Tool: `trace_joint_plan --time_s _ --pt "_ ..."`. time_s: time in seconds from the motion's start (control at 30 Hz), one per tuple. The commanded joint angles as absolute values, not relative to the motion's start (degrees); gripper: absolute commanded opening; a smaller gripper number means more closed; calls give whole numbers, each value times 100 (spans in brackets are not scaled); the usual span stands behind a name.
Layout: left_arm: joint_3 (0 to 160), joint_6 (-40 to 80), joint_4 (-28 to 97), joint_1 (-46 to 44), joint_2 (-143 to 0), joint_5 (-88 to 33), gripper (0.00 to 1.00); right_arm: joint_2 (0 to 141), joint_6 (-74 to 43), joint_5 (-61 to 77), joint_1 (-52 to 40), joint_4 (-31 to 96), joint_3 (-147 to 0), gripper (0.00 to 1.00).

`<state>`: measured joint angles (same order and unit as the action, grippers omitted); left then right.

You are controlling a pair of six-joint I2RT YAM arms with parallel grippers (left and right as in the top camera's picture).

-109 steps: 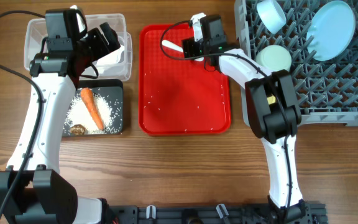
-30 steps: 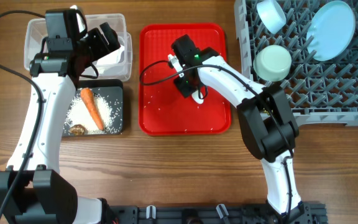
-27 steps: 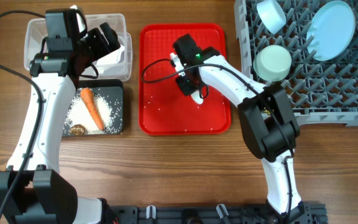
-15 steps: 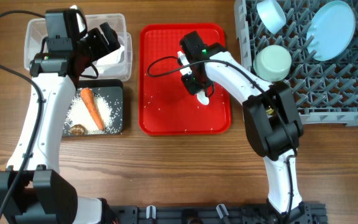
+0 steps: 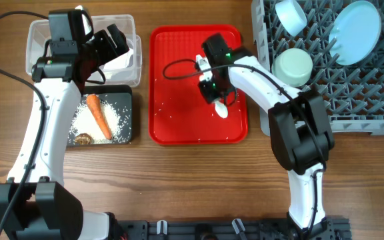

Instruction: Sort waste into correct bins and load items into the dishwasher rack

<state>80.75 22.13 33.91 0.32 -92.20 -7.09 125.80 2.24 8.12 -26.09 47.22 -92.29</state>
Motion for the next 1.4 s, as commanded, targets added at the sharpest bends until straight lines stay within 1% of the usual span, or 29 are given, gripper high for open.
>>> trace_joint_plan --time_s 0.0,0.07,0.13,0.17,0.2,0.23,0.27,0.43,0.5,0.57,0.77,0.8,0.83,0.9,0.93,1.0,1.2,1.27,1.37 --pt "8123 2123 3374 16 -9240 -655 100 12532 36 749 -2630 4495 -8764 5" --pt "8123 2123 3374 16 -9240 -655 100 12512 -14 449 -2633 4421 -8785 16" --pt "8123 2123 3376 16 -9240 -655 100 12453 1 449 -2633 4466 -8993 27" --pt "8123 2123 3374 16 -9240 -655 100 12394 1 432 -2633 4536 -9164 38" --pt "8123 2123 3374 16 -9240 -655 100 12359 1 373 -2633 4574 -9301 45" --pt "8123 2123 3374 16 -9240 -655 100 12344 1 228 -2633 4556 -9452 57" --pt "8123 2123 3376 16 -9240 -655 100 12344 1 128 -2633 4425 -9515 61" --pt "8123 2123 3376 16 -9240 -655 100 12431 158 121 -2630 3815 -9513 62" --pt "8123 2123 3374 16 -9240 -655 100 12510 283 -355 -2615 3636 -9480 62" --pt "8123 2123 3374 16 -9240 -655 100 12682 523 -454 -2613 3599 -9470 62" --pt "8123 2123 3376 16 -9240 -655 100 13076 587 -550 -2475 3704 -9382 62" --pt "8123 2123 3374 16 -9240 -655 100 13109 593 -370 -2443 3785 -9380 57" --pt "8123 2123 3374 16 -9240 -655 100 13133 598 -134 -2434 3881 -9360 43" --pt "8123 2123 3376 16 -9240 -655 100 13141 587 298 -2436 4064 -9334 11" --pt "8123 2123 3374 16 -9240 -655 100 13141 589 414 -2436 4104 -9334 7" --pt "8123 2123 3376 16 -9240 -655 100 13141 587 504 -2434 4152 -9334 4" --pt "8123 2123 3374 16 -9240 -655 100 13091 580 642 -2434 4421 -9450 4" --pt "8123 2123 3376 16 -9240 -655 100 13087 582 720 -2434 4418 -9439 4" --pt "8123 2123 3374 16 -9240 -655 100 13198 582 716 -2434 4093 -9258 4"
